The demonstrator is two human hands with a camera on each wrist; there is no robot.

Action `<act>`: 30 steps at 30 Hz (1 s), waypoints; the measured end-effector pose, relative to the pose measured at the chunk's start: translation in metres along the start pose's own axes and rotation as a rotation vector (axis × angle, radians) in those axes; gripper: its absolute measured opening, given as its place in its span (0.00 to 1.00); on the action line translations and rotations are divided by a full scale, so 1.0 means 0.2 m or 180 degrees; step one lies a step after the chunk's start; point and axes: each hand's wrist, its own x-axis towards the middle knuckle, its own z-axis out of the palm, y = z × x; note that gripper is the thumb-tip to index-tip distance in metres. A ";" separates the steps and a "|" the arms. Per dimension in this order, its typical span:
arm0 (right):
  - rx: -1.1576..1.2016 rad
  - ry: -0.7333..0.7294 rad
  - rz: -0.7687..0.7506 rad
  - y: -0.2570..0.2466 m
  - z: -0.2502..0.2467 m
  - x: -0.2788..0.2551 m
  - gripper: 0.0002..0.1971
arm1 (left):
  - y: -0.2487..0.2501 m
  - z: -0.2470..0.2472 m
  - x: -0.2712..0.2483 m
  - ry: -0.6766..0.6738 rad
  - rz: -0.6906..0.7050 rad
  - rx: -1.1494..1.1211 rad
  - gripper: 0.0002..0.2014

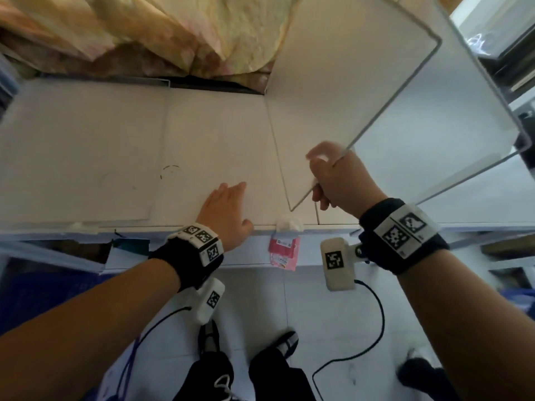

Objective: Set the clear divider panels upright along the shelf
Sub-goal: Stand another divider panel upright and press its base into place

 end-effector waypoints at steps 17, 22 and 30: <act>-0.0216 0.0331 0.0396 0.14 0.13 -0.13 0.16 | 0.18 0.24 0.14 -0.0352 0.0802 0.0051 0.50; -0.0363 0.0349 0.0361 0.15 0.14 -0.12 0.14 | 0.17 0.25 0.14 -0.0364 0.0749 0.0031 0.47; -0.1225 -0.0003 0.0204 0.17 0.14 -0.09 0.17 | 0.25 0.25 0.16 -0.0223 0.0625 -0.0389 0.48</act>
